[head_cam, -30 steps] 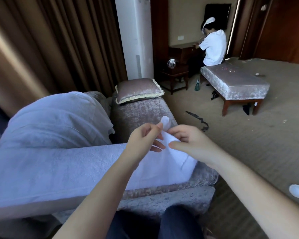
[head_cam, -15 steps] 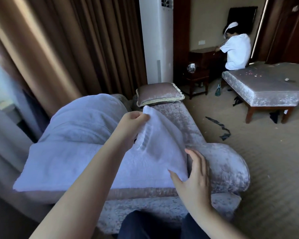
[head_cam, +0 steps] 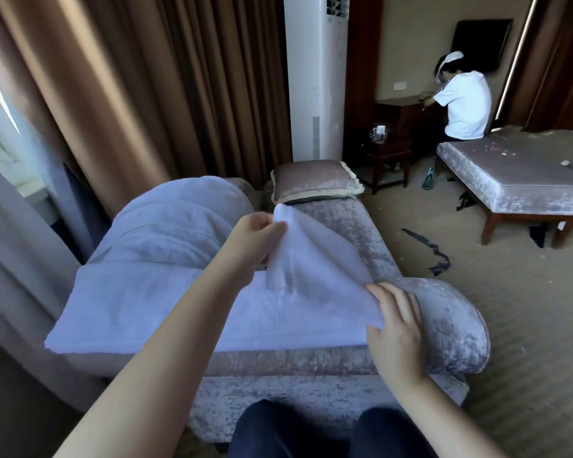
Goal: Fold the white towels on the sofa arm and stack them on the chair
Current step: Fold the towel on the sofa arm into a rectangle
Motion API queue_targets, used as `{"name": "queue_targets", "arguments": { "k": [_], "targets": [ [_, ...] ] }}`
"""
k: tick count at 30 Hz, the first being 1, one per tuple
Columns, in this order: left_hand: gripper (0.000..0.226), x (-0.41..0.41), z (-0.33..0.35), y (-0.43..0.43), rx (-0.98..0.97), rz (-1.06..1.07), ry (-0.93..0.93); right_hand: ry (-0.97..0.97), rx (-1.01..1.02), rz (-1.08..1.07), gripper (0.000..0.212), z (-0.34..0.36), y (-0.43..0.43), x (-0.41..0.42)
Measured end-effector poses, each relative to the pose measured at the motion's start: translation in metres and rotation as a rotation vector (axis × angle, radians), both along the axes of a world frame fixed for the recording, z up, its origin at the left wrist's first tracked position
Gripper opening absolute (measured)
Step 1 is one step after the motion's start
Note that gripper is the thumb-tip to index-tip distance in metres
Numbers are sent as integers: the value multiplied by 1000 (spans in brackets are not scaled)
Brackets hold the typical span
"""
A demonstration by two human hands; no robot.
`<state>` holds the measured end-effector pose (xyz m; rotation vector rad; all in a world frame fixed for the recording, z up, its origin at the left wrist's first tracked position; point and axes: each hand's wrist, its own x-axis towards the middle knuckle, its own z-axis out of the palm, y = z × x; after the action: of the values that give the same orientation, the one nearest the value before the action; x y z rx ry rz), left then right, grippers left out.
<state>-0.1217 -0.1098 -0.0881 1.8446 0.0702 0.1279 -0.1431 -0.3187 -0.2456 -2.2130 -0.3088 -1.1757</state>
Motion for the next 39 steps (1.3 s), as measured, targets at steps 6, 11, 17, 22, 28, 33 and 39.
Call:
{"name": "queue_targets", "arguments": {
  "k": [6, 11, 17, 22, 28, 33, 39],
  "targets": [
    [14, -7, -62, 49, 102, 188, 170, 127, -234, 176, 83, -13, -5, 6],
    [6, -2, -77, 65, 163, 282, 129, 260, -312, 270, 78, -11, 2, 5],
    [41, -12, -81, 58, 860, 428, -242, 322, -581, 222, 68, -3, -3, -6],
    [44, -16, -101, 5, 1107, 195, -549, 305, -446, 198, 71, 28, 22, 7],
    [58, -7, -130, 15, 1183, 113, -280, 452, -543, 161, 69, 31, 48, 44],
    [55, -5, -138, 15, 1163, 157, -359, 456, -545, 90, 62, 19, 49, 45],
    [56, -9, -135, 20, 1036, 52, -403, 475, -588, 63, 69, 27, 52, 43]
  ]
}}
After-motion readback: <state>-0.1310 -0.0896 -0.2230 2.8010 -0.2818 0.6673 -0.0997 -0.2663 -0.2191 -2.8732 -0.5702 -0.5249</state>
